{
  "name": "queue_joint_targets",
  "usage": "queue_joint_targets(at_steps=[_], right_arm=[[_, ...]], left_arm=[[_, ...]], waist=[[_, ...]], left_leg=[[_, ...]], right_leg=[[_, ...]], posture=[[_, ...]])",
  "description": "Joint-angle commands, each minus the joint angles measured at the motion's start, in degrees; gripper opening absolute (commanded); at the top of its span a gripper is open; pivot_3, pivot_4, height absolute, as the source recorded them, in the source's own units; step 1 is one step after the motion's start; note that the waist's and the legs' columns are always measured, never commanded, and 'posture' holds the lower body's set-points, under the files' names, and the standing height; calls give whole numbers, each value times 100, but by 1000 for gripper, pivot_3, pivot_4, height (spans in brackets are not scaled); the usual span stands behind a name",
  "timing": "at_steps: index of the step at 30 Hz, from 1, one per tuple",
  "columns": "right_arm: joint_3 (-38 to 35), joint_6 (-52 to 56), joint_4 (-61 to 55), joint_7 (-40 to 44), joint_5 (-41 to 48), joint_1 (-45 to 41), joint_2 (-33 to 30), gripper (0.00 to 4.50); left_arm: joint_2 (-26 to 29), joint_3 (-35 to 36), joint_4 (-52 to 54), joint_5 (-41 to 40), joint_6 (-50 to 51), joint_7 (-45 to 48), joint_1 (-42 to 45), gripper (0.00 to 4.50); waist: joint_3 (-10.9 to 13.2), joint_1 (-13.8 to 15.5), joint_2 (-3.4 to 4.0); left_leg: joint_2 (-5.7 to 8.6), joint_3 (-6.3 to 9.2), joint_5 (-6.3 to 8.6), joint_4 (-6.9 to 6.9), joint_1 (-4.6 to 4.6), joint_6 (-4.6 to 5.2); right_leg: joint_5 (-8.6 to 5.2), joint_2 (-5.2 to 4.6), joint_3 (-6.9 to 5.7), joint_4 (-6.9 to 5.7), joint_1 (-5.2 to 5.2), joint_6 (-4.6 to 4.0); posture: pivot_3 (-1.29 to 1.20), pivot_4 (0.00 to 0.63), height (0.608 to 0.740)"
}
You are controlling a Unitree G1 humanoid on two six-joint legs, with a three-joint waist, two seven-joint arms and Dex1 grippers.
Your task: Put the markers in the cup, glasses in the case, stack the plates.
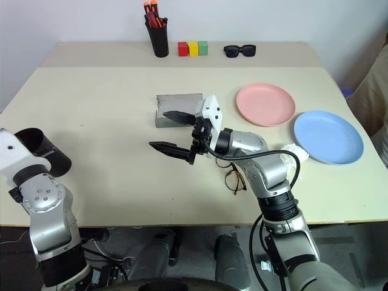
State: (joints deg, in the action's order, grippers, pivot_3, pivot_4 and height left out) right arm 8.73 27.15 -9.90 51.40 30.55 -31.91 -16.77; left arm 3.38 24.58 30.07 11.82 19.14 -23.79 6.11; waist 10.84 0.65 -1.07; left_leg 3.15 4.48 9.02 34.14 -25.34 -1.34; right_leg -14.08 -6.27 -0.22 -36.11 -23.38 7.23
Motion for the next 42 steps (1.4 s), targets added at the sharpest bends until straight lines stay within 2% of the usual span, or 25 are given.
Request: queue_joint_targets(at_steps=[1, 2, 19, 25, 27, 30, 32, 34, 37, 42], right_arm=[[-58, -78, -245, -5, 47, -15, -1, 4500], [-59, -79, -242, -4, 49, -16, -4, 4500], [-40, -69, -218, 20, 43, -57, -13, 4500], [-42, -71, -216, 15, 38, -60, -13, 4500], [-41, -72, -215, 20, 21, -58, -38, 4500], [-50, -86, -179, 5, -39, -70, -86, 4500], [-60, -97, -162, -20, -100, -73, -128, 4500], [-74, -125, -107, -25, -236, -91, -250, 4500], [-33, -186, -30, -21, -553, -93, -566, 4500], [-126, -284, -58, 151, -871, 49, -1171, 4500]], left_arm=[[39, 33, 125, 73, -118, -33, 24, 2140], [32, 27, 125, 78, -117, -42, 27, 2576], [-23, -14, 72, 75, -140, -80, 34, 2576], [180, -173, 89, -37, -103, 192, 361, 2576], [389, -566, 37, -327, -21, 829, 688, 2576], [739, -1225, -179, -647, 694, 1821, 1080, 3478], [926, -1482, -325, -817, 1252, 2262, 1308, 4437], [1258, -1875, -685, -1019, 1959, 2920, 1686, 4437], [1616, -2263, -1443, -1284, 2480, 3686, 2378, 4437], [1961, -2872, -2941, -1573, 2273, 4981, 3393, 4437]], waist=[[0, 0, 0], [0, 0, 0], [0, 1, 0], [0, 7, 0], [0, 20, 0], [0, 13, 0], [0, -13, 1], [1, -52, 3], [2, -60, 4], [3, -110, 4]], left_leg=[[0, 0, 0, 0, 0, 0], [0, 0, 0, 0, 0, 0], [0, 0, 0, 0, 0, 0], [0, 0, 1, 0, 0, -1], [0, 0, 0, 1, -2, -1], [2, -2, 0, 3, -2, -1], [4, -5, 0, 2, -1, 0], [2, -5, -1, 0, -2, 1], [-7, 1, -2, -1, -1, 2], [-7, 1, -2, -1, -3, 2]], right_leg=[[0, 0, 0, 0, 0, 0], [0, 0, 0, 0, 0, 0], [0, 0, 0, 0, 0, 0], [0, 0, 0, 0, 0, -1], [0, 0, -6, 0, 1, -1], [-1, -1, -7, 3, 5, -2], [-1, -1, -7, 2, 5, -1], [0, 1, -6, 1, 1, 2], [0, 17, -7, -9, -3, 1], [1, 16, -7, -1, 0, 1]], posture=[[0, 150, 740], [0, 150, 740], [0, 150, 740], [0, 150, 740], [0, 150, 740], [0, 150, 740], [0, 150, 740], [0, 150, 740], [0, 150, 740], [0, 150, 740]])
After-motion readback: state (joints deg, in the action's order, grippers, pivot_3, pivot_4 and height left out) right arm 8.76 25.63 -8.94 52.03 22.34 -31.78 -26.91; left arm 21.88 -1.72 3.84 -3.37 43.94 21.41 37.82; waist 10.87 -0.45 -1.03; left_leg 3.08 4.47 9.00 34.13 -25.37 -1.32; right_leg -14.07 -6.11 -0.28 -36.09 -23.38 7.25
